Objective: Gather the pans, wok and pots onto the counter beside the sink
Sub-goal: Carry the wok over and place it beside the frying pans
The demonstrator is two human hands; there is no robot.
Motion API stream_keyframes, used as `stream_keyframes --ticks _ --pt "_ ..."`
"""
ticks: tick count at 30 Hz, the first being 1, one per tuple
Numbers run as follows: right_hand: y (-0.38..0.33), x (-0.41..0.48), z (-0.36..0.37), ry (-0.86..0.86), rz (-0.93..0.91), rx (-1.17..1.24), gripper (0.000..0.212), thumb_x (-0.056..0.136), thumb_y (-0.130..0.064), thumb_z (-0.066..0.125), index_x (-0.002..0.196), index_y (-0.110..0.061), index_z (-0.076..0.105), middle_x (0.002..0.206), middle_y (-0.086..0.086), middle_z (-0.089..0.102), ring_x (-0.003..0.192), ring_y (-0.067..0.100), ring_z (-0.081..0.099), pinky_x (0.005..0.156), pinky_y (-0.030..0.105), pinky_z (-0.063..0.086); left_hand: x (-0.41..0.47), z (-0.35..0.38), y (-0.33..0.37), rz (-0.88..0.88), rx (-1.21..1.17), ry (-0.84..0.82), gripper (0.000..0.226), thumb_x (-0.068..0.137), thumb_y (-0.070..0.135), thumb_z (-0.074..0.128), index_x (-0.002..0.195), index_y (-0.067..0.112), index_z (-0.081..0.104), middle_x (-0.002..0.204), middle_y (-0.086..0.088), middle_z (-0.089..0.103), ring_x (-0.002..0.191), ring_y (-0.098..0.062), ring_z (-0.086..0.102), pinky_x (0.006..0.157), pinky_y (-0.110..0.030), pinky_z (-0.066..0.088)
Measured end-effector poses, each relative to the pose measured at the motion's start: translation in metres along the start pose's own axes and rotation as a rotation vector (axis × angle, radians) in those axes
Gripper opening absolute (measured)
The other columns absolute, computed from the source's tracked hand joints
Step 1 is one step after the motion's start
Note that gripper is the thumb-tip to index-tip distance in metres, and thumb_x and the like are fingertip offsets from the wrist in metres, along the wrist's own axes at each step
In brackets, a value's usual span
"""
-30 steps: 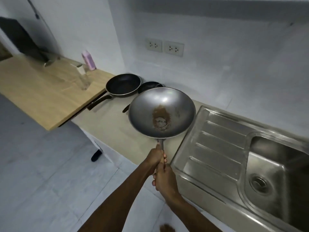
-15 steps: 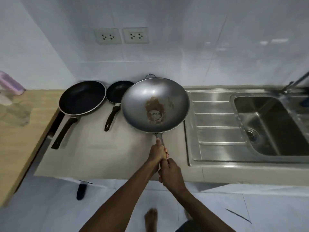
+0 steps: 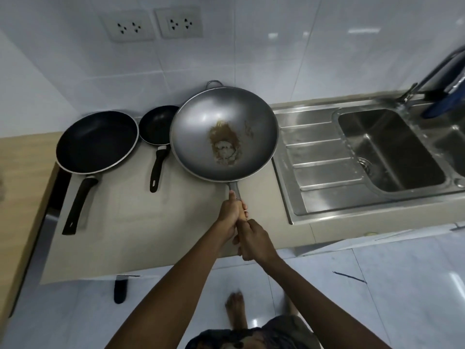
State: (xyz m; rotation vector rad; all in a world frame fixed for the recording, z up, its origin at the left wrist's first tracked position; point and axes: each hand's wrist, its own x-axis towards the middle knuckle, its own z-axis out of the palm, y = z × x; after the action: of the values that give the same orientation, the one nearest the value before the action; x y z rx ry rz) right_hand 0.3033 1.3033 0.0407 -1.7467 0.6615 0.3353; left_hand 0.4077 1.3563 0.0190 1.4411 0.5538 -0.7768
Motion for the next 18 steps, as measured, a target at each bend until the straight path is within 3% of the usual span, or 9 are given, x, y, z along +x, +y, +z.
stream_keyframes --ticks 4,8,12,14,16,18 --pt "0.009 0.006 0.006 -0.052 -0.007 0.021 0.045 0.1 -0.049 0.036 0.106 -0.016 0.065 0.095 0.007 0.077 0.082 0.026 0.074 0.082 0.049 0.062 0.005 -0.014 -0.006 -0.027 -0.001 -0.031 0.059 0.104 0.054 0.031 0.072 0.011 0.055 0.057 -0.002 0.055 0.048 -0.015 0.049 0.051 -0.027 0.046" --pt "0.017 0.007 0.014 -0.057 -0.015 0.019 0.046 0.103 -0.051 0.034 0.114 -0.018 0.064 0.103 0.005 0.076 0.092 0.024 0.073 0.09 0.049 0.06 0.012 -0.022 -0.012 -0.057 0.019 -0.047 0.062 0.101 0.059 0.032 0.075 0.011 0.061 0.061 -0.004 0.06 0.054 -0.017 0.054 0.057 -0.03 0.049" --pt "0.018 0.007 0.017 -0.038 -0.032 0.033 0.041 0.104 -0.05 0.036 0.108 -0.021 0.064 0.096 0.001 0.076 0.083 0.017 0.075 0.083 0.044 0.063 0.017 -0.024 -0.014 -0.061 -0.002 -0.062 0.063 0.101 0.059 0.032 0.077 0.01 0.063 0.069 -0.007 0.064 0.061 -0.019 0.057 0.067 -0.035 0.049" --pt "0.015 0.007 0.016 -0.007 -0.042 0.011 0.039 0.104 -0.05 0.036 0.102 -0.021 0.062 0.089 -0.001 0.074 0.073 0.012 0.073 0.07 0.033 0.064 0.018 -0.022 -0.012 -0.046 -0.007 -0.052 0.064 0.103 0.057 0.031 0.076 0.009 0.065 0.068 -0.006 0.067 0.062 -0.019 0.061 0.069 -0.034 0.05" --pt "0.011 0.008 0.014 0.019 -0.035 -0.004 0.043 0.104 -0.05 0.035 0.102 -0.016 0.061 0.083 -0.002 0.072 0.059 0.009 0.07 0.053 0.022 0.056 0.019 -0.018 -0.01 -0.027 0.005 -0.039 0.066 0.104 0.055 0.029 0.076 0.007 0.067 0.068 -0.005 0.071 0.065 -0.019 0.064 0.069 -0.033 0.053" --pt "0.009 0.01 0.012 0.028 -0.014 -0.003 0.047 0.104 -0.049 0.035 0.106 -0.01 0.061 0.08 -0.001 0.071 0.051 0.008 0.068 0.046 0.017 0.05 0.02 -0.015 -0.009 -0.027 0.011 -0.037 0.068 0.104 0.055 0.028 0.079 0.006 0.068 0.071 -0.007 0.072 0.068 -0.02 0.065 0.071 -0.033 0.054"
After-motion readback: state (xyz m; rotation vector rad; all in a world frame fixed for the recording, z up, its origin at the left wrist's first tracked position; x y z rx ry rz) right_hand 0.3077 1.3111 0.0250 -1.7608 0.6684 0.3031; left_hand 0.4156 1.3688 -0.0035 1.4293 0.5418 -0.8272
